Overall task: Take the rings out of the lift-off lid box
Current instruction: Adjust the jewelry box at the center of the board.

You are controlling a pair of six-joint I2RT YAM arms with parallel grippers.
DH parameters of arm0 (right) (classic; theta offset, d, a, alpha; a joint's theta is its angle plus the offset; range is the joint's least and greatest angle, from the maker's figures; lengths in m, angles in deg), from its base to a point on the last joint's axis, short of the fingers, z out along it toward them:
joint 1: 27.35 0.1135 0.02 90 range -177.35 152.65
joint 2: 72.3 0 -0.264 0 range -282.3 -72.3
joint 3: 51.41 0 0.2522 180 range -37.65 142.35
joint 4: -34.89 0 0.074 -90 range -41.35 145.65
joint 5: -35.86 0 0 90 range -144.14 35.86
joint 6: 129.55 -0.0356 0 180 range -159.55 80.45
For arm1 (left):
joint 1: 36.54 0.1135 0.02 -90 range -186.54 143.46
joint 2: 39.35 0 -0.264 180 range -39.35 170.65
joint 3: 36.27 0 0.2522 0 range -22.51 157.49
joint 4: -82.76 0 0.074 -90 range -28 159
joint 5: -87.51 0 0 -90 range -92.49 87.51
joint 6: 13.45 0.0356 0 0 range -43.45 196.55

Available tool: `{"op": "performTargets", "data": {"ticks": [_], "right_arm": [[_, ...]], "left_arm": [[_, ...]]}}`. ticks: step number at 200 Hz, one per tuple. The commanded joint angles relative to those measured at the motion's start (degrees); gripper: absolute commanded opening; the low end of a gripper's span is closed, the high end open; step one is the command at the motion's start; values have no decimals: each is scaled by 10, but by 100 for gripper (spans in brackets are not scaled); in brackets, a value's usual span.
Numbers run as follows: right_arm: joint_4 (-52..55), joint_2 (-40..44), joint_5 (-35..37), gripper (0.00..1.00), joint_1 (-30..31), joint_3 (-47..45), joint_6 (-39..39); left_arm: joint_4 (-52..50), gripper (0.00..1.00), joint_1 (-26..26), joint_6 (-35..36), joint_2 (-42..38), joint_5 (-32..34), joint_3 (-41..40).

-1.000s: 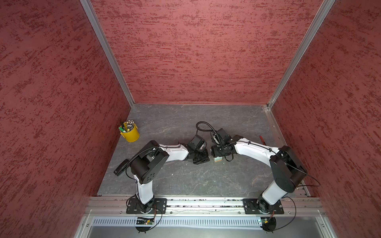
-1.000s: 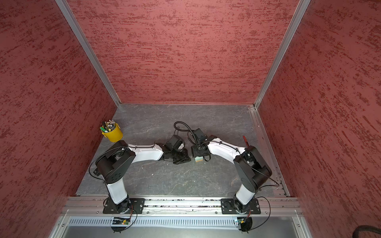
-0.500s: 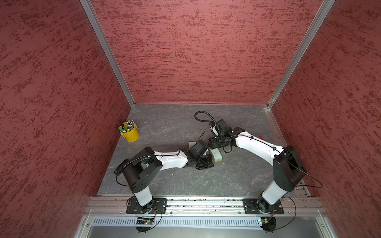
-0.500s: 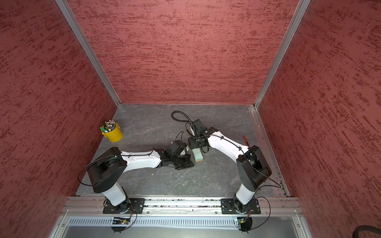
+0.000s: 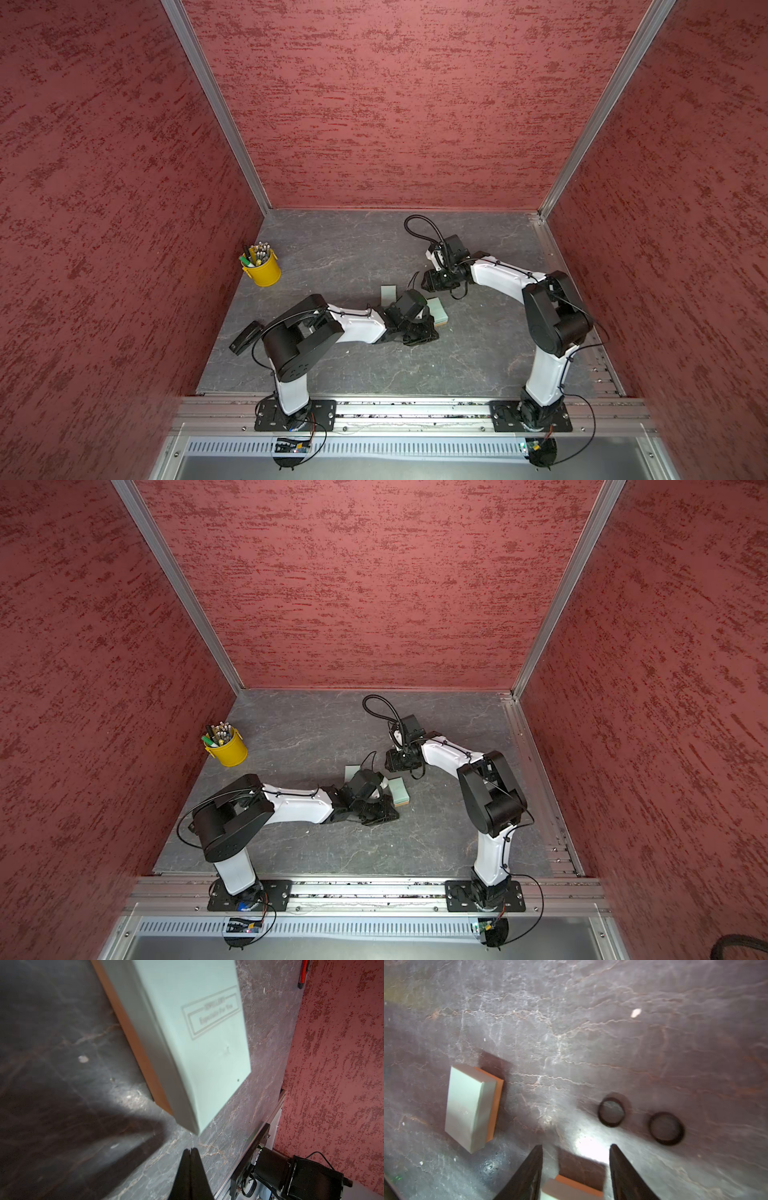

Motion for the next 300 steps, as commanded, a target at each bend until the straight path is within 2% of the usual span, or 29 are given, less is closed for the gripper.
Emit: {"op": "performTargets", "data": {"ticks": [1,81,223,247,300], "right_arm": [[-34,-3,-35,52,2,-4,9],[-50,1,-29,50,-13,-49,8],[-61,84,-20,51,-14,-138,-43],[-65,94,-15,53,-15,-150,-53],[-68,122,-2,54,-14,-150,-60]], "left_arm": [[12,3,-2,-8,13,12,-4],[20,3,22,-3,28,20,-4],[52,5,51,-18,36,22,-14],[27,4,55,-15,27,16,-14],[19,5,13,-49,1,4,-39]]}}
